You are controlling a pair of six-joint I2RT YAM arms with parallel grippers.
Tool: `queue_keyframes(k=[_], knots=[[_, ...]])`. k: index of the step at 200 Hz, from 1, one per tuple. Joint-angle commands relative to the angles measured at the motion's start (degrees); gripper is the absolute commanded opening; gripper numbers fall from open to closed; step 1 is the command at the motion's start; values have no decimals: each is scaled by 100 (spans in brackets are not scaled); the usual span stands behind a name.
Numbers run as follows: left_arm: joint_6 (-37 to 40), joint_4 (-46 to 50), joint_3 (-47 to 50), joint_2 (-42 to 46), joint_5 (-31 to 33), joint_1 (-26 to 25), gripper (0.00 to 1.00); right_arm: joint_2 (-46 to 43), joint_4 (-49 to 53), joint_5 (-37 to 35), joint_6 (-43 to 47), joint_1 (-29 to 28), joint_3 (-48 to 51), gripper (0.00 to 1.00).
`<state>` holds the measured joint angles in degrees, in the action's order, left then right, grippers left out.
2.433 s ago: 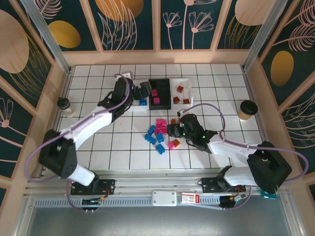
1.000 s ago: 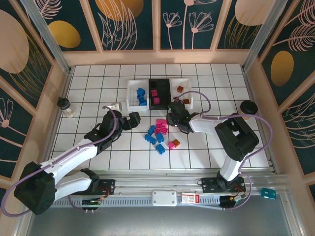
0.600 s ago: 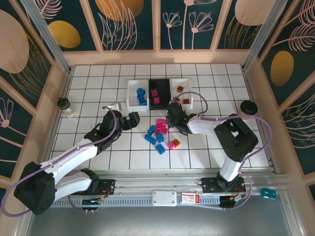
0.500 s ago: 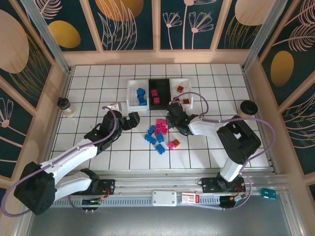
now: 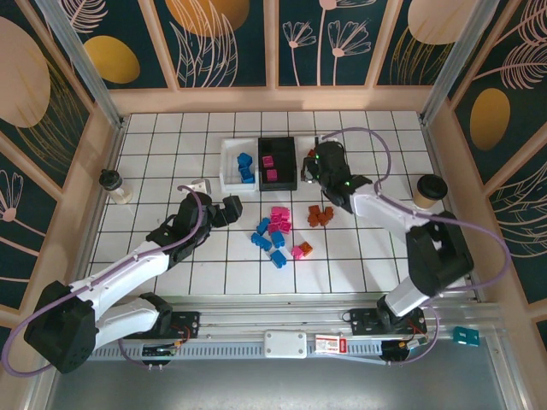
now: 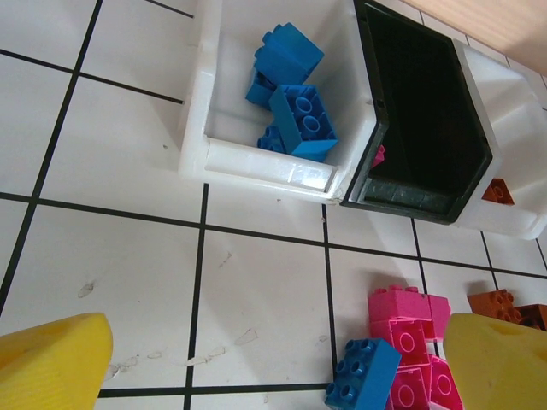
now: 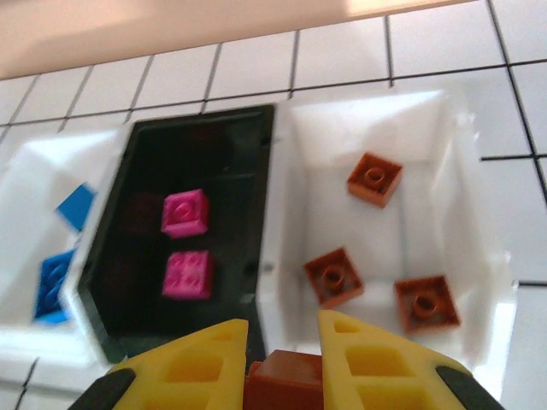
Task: Sort the legos into containers by color
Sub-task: Place the lego in the container, then turn over the lego at the center of the table.
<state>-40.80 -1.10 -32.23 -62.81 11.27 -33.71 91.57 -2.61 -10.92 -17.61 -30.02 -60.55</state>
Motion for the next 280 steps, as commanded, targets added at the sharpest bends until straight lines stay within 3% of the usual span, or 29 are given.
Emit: queue_keyframes(k=[1,31,65,86,117,157,184,280], knots=[[-36,145,85,140,104,15,99,707,4,-36,234,263,-545,12],[-75,146,156,240,95,22,99,1489,154,-81,333,467,-1284,17],[-86,198,198,294,90,17,99,1897,393,-69,372,572,-1779,46],[-81,199,224,322,86,15,99,1608,390,-40,319,560,-1591,54],[-86,150,243,309,45,20,99,630,264,123,-2,341,-555,57],[-84,106,272,260,10,16,99,-772,273,113,-463,-385,1314,58],[-85,71,300,217,-35,18,99,-1358,530,32,-582,-797,1994,59],[-126,88,349,145,-56,20,99,-436,470,301,-68,-1005,1837,56]])
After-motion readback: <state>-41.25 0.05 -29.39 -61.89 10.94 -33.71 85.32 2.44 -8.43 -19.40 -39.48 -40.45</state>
